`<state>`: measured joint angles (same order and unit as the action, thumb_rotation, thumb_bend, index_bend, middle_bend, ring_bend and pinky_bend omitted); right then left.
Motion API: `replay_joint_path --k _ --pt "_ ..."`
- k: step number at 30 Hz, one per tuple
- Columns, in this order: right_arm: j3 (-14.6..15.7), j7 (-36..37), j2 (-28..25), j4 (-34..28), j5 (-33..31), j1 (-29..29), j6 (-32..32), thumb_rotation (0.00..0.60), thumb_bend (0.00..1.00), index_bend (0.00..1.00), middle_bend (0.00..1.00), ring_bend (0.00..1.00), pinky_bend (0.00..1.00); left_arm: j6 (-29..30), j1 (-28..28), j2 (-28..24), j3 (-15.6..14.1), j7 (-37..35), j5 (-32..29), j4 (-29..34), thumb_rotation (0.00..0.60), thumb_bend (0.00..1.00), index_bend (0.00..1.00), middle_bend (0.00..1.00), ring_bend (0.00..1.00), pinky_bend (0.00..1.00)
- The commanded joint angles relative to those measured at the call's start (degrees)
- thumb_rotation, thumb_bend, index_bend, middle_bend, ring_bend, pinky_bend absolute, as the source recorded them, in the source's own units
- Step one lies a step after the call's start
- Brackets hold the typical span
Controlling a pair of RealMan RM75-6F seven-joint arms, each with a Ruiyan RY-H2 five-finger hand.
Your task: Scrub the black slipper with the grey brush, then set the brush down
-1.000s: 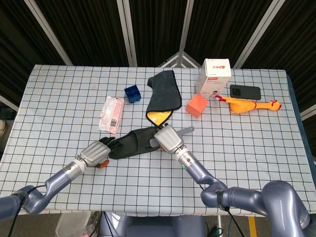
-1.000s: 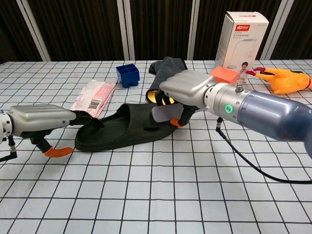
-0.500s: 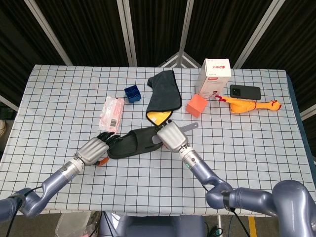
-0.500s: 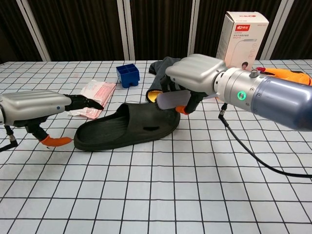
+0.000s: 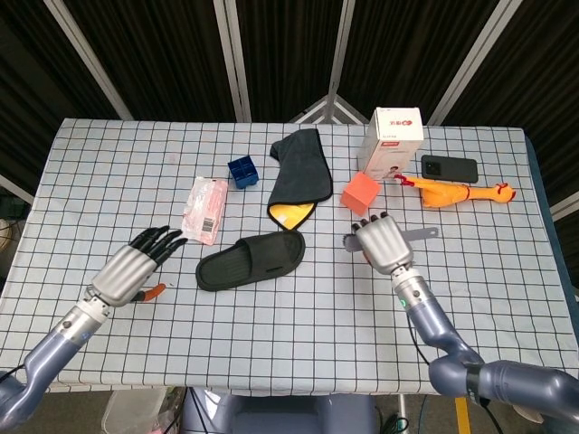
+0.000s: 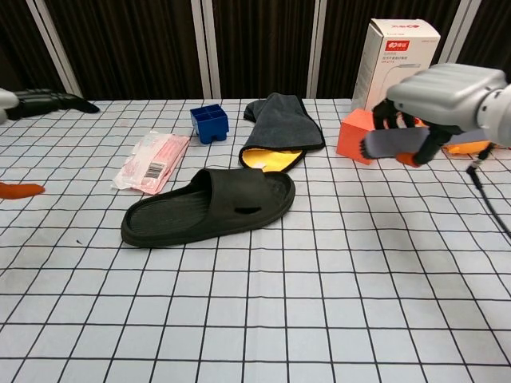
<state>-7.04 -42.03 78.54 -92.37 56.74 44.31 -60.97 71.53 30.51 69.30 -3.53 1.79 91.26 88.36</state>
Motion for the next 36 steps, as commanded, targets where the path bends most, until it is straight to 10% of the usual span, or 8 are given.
replay_joint_path --k 1,13,26,36 --pt "2.1 -0.7 -2.4 -1.8 -3.2 -2.5 -0.7 0.600 0.87 0.70 0.67 0.46 0.44 5.9 -5.5 -3.3 -0.5 2.1 -2.0 2.8 0.600 0.29 0.00 0.04 0.02 0.10" --pt "9.0 -0.5 -5.2 -6.3 -5.5 -9.2 -3.0 0.600 0.87 0.70 0.67 0.46 0.44 20.0 -18.0 -2.3 0.8 3.7 -7.8 3.5 0.600 0.22 0.00 0.02 0.02 0.10" --pt "9.0 0.6 -1.8 -5.1 -3.8 -9.1 -0.8 0.600 0.87 0.66 0.67 0.46 0.44 19.2 -18.9 -1.6 1.8 2.3 -5.8 2.1 0.600 0.21 0.00 0.02 0.02 0.10" --pt "8.6 1.7 -1.2 -4.6 -3.8 -9.1 0.3 0.600 0.87 0.26 0.38 0.37 0.43 16.8 -18.5 -1.5 3.1 1.0 -5.4 1.3 0.600 0.19 0.00 0.02 0.02 0.10"
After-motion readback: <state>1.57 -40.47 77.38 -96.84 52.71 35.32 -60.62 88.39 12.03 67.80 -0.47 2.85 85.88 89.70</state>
